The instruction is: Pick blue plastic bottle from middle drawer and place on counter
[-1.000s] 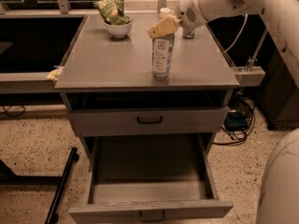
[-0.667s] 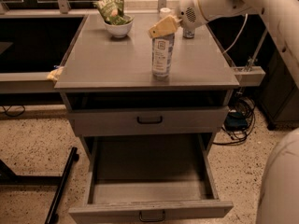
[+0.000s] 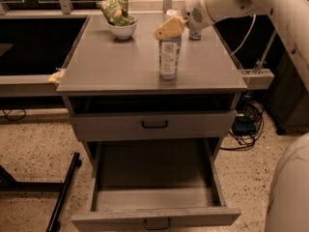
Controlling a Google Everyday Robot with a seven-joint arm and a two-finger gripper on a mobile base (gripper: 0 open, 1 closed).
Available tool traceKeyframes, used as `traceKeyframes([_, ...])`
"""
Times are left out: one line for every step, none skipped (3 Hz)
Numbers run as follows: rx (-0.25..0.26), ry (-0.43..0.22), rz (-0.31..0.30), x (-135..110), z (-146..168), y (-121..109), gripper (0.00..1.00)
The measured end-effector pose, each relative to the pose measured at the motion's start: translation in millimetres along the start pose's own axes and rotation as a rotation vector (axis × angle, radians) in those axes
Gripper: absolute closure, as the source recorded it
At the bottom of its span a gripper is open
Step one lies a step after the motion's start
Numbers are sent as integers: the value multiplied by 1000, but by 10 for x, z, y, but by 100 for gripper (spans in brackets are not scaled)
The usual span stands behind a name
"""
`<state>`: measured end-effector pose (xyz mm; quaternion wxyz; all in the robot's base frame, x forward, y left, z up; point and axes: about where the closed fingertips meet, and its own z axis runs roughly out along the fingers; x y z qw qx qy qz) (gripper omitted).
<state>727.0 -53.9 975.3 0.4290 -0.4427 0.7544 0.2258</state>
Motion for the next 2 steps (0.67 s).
traceKeyframes([0,0,0,0,1,0,0])
traceKeyframes([0,0,0,0,1,0,0])
